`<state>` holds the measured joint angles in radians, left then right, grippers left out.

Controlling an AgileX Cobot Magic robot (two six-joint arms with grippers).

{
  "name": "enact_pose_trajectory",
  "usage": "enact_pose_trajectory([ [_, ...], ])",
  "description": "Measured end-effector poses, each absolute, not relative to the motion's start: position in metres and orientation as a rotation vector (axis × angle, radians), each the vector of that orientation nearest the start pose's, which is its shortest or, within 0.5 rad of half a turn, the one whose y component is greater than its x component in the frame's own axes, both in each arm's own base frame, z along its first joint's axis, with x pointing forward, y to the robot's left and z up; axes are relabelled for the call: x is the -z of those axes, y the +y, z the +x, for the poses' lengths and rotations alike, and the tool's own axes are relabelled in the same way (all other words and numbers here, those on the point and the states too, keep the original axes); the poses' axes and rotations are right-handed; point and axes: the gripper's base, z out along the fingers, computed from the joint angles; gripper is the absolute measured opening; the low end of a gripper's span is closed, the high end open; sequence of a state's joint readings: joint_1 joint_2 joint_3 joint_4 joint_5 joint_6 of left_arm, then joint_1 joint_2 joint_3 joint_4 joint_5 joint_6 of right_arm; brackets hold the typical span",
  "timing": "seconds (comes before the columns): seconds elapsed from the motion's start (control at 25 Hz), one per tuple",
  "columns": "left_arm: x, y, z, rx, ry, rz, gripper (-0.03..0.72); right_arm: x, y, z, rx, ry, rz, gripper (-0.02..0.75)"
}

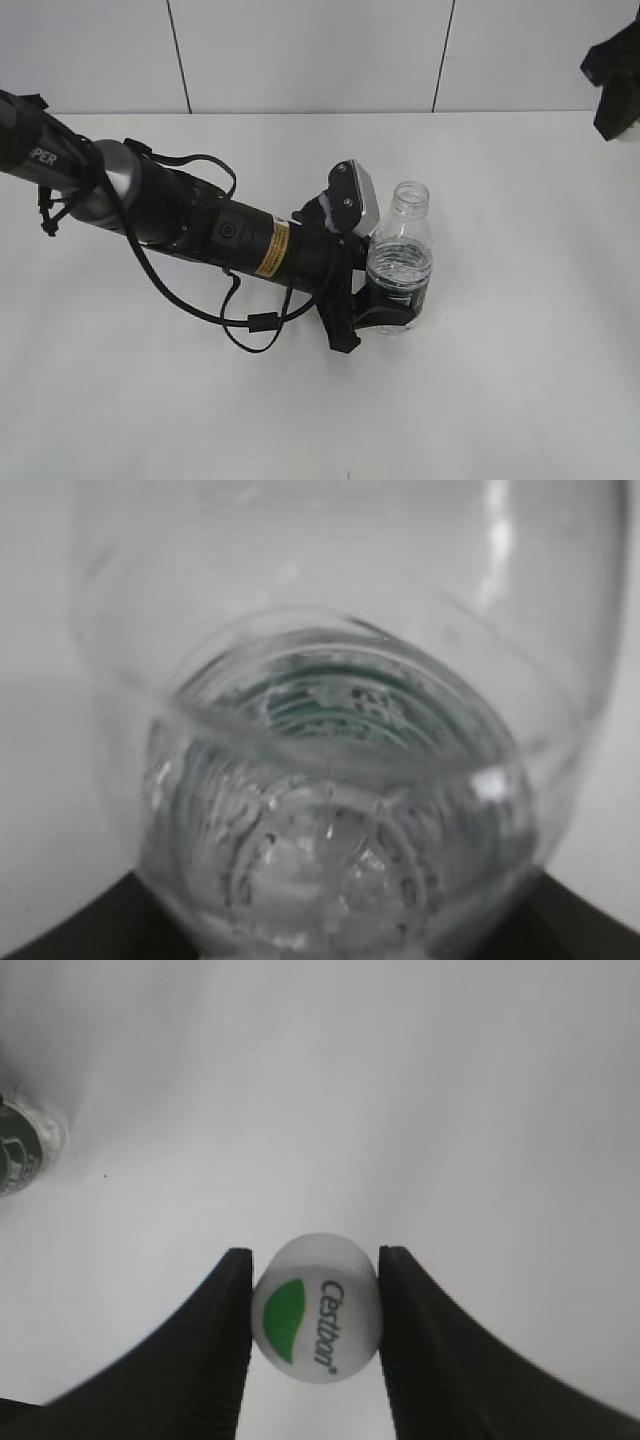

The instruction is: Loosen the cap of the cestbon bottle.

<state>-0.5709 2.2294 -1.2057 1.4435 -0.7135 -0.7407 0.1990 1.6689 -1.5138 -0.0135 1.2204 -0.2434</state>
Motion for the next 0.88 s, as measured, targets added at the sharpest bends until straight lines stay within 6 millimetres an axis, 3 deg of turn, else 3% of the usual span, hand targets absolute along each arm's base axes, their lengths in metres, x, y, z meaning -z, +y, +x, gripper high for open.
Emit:
enact_pose_trajectory([
  [0.4,-0.083,-0.275,0.319,0.792,1.655,1.571,0.414,-0.243,0.062,0.331,-0.062,2.801,-0.309,0.293],
  [0.64,-0.083,-0.275,0.319,0.792,1.655,1.571,0.414,-0.193,0.062,0.315,-0.128,2.86,-0.218,0.293],
  [0.88,-0.083,-0.275,0.319,0.792,1.655,1.571,0.414,-0.154,0.066,0.318,-0.171,2.923,-0.149,0.293],
])
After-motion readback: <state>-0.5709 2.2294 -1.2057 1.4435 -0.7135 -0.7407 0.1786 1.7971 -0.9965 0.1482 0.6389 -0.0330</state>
